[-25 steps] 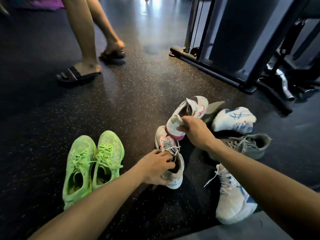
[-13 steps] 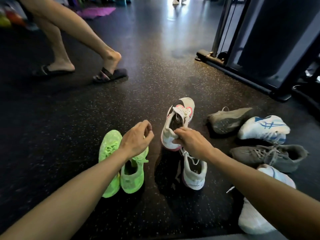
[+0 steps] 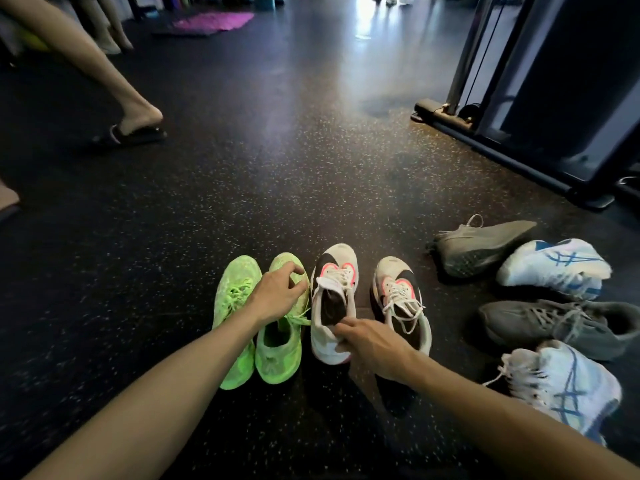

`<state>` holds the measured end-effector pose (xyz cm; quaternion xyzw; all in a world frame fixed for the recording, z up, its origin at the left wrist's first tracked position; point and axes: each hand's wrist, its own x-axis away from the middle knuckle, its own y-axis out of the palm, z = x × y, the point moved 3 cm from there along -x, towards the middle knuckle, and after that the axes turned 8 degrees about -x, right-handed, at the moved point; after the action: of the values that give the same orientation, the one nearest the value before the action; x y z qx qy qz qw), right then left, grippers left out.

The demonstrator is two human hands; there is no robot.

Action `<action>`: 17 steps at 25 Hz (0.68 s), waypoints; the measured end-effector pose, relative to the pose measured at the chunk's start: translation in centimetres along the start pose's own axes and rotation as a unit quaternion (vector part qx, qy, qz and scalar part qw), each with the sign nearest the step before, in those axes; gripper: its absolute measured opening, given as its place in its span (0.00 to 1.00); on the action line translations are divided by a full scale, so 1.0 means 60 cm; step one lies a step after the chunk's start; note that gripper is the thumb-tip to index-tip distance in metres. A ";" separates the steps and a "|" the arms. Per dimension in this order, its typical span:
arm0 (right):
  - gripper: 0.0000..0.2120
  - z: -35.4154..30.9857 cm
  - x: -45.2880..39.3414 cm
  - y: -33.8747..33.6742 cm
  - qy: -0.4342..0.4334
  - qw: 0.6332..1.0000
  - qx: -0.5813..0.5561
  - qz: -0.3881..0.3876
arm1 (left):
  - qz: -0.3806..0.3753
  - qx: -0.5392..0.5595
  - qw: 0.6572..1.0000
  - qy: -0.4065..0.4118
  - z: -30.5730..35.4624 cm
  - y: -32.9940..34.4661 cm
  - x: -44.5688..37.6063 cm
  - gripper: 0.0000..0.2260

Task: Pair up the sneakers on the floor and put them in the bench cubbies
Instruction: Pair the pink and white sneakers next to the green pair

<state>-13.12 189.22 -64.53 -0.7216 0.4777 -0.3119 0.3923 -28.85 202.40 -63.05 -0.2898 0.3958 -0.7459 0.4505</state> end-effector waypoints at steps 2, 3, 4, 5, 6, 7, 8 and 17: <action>0.07 0.001 0.011 0.014 0.007 1.000 -0.011 -0.020 | -0.014 0.000 1.000 0.006 0.001 0.016 0.000 0.11; 0.08 0.002 0.015 0.020 0.010 0.999 -0.016 -0.026 | -0.017 -0.005 1.000 0.009 0.001 0.022 -0.001 0.11; 0.08 0.004 0.019 0.026 0.011 0.999 -0.018 -0.033 | -0.019 -0.012 1.000 0.013 0.003 0.027 -0.001 0.11; 0.08 0.004 0.020 0.031 0.010 0.999 -0.018 -0.036 | -0.020 -0.019 1.000 0.014 0.004 0.032 -0.003 0.10; 0.08 0.004 0.019 0.034 0.010 0.999 -0.014 -0.038 | -0.019 -0.025 0.999 0.014 0.006 0.035 -0.003 0.10; 0.09 0.005 0.017 0.036 0.010 0.999 -0.013 -0.037 | -0.018 -0.026 0.999 0.012 0.007 0.039 -0.004 0.10; 0.11 0.006 0.015 0.037 0.013 0.999 -0.010 -0.034 | -0.015 -0.023 1.000 0.011 0.009 0.043 -0.005 0.10; 0.20 0.035 0.048 -0.018 0.145 0.969 0.120 0.163 | -0.051 -0.099 0.992 0.052 0.040 0.084 -0.012 0.19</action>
<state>-9.94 187.35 -64.44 -0.5290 0.5997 -0.3996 0.4481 -24.42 200.88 -66.14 -0.3137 0.4753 -0.7393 0.3594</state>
